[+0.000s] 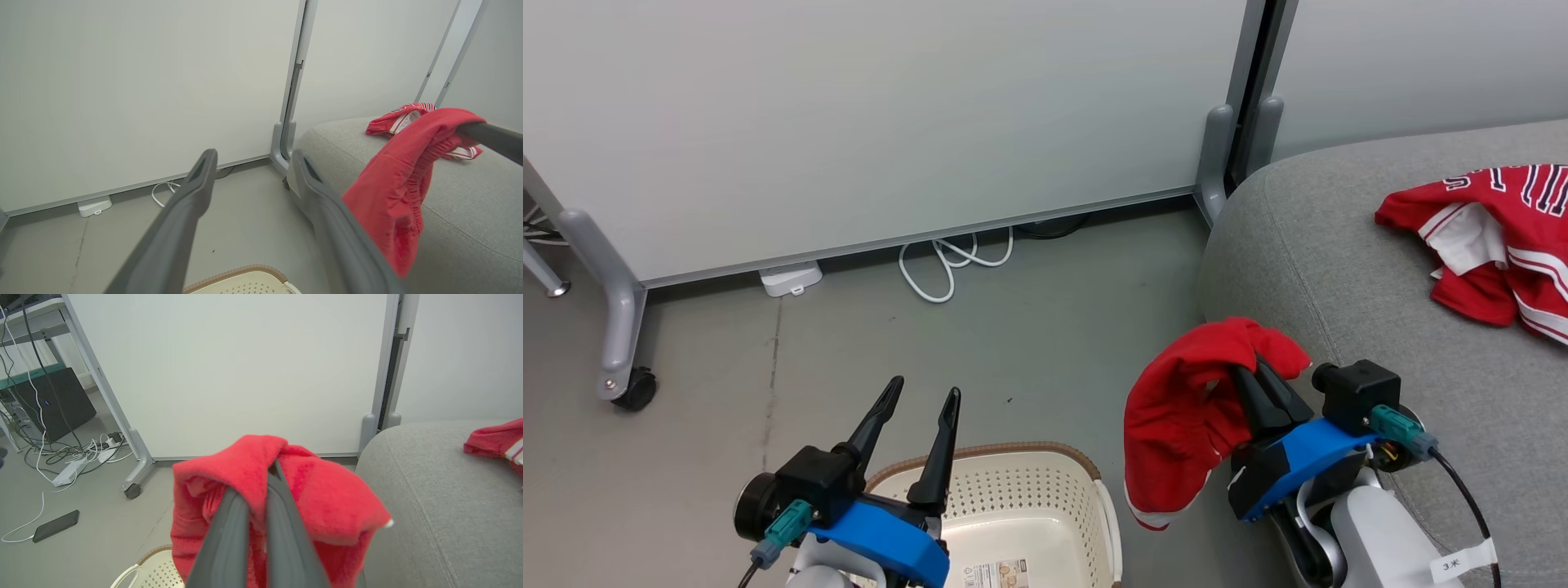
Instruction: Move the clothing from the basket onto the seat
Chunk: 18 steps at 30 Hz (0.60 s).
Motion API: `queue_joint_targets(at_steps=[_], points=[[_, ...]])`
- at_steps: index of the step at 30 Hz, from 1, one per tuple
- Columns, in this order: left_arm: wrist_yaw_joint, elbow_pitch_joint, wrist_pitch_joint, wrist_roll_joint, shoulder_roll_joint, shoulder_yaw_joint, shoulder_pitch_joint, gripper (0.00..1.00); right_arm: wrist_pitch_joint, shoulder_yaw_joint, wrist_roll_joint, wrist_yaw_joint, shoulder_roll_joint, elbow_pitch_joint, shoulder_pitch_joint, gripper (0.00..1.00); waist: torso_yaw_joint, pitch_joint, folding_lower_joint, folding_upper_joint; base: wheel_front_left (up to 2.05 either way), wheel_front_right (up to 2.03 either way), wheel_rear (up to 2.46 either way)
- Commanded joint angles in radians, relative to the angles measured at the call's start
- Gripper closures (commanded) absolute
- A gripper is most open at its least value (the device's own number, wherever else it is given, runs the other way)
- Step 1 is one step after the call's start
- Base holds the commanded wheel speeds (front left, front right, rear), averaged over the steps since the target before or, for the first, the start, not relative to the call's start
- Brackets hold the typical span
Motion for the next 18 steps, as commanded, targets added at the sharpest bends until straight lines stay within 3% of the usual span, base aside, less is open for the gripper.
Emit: queue_joint_targets(at_steps=[1, 9, 18], points=[[-0.006, 0.002, -0.005, 0.009, -0.004, 0.007, 0.004, 0.0, 0.003, -0.003, -0.005, 0.001, -0.001, -0.014, 0.013, 1.0, -0.003, 0.002, 0.0001, -0.0001, 0.0, 0.0, 0.0], [-0.024, -0.001, -0.005, 0.054, -0.03, 0.044, 0.006, 0.0, 0.026, -0.003, 0.009, 0.001, -0.001, -0.09, 0.04, 1.0, -0.063, 0.021, 0.0001, -0.0001, 0.0, 0.0, 0.0], [-0.033, -0.017, -0.005, 0.084, -0.034, 0.058, -0.008, 0.0, 0.032, -0.004, 0.026, 0.001, -0.001, -0.14, 0.058, 1.0, -0.194, 0.047, 0.0001, -0.0001, 0.0, 0.0, 0.0]])
